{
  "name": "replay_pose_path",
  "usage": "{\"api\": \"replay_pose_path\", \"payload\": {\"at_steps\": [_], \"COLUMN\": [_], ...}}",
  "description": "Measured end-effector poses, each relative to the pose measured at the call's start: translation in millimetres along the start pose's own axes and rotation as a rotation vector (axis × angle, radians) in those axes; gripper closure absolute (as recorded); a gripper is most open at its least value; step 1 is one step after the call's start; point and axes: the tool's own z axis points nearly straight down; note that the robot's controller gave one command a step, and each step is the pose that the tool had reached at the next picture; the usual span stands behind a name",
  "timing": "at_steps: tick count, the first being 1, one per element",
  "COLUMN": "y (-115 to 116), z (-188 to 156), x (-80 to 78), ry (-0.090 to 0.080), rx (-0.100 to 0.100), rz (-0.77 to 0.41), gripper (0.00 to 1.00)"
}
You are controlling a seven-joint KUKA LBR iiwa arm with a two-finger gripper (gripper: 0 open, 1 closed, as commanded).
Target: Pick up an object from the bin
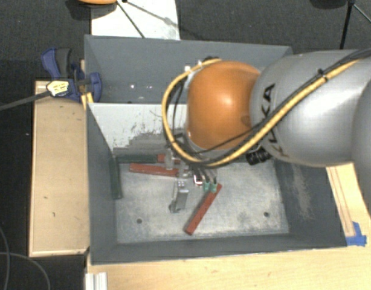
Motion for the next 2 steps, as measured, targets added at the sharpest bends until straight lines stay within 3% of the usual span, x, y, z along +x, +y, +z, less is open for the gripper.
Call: {"api": "replay_pose_path", "payload": {"at_steps": [1, 2], "y": [0, -26], "z": [0, 52], "x": [0.0, -16.7], "ry": [0.0, -0.007], "rx": [0.0, -0.002], "rz": [0.0, -0.061], "gripper": [0.0, 0.0]}}
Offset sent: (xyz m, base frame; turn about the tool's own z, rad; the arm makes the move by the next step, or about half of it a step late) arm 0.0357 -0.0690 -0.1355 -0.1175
